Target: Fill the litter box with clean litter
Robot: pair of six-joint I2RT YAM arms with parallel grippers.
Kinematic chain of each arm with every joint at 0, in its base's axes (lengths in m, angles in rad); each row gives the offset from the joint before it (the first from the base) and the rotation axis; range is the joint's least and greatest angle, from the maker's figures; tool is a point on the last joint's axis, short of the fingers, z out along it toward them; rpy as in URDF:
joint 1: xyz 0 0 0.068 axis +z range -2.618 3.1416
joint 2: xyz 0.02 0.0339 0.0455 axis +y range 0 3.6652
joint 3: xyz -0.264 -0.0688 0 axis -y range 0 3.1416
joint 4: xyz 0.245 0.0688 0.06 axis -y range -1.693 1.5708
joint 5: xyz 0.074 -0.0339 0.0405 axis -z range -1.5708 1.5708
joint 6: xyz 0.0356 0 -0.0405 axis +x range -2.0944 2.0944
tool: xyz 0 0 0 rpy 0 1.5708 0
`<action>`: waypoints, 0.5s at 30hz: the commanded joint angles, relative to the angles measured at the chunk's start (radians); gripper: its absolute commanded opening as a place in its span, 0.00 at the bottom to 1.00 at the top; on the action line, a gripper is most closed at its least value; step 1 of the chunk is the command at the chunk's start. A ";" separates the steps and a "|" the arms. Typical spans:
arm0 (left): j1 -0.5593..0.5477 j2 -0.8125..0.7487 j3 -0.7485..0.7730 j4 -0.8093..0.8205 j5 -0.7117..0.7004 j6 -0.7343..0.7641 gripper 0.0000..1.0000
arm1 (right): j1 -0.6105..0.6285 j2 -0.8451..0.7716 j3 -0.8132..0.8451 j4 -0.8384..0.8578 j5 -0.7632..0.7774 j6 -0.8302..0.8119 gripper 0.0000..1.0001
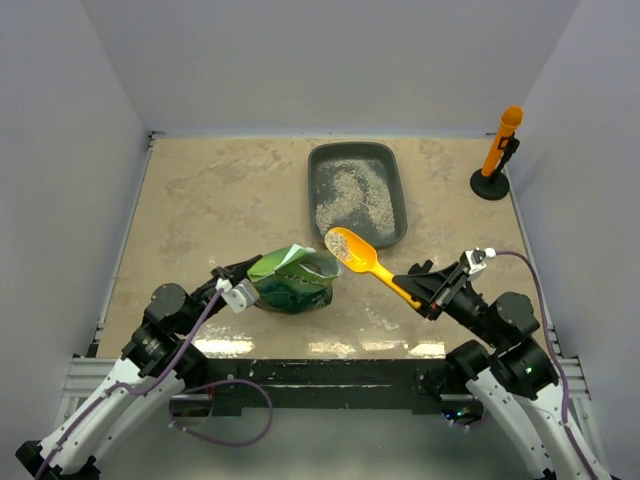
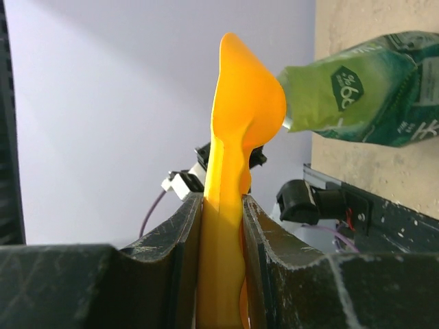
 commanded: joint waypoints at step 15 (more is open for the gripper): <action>0.012 0.001 -0.031 0.144 0.056 -0.047 0.00 | -0.037 0.463 -0.129 0.741 0.230 0.056 0.00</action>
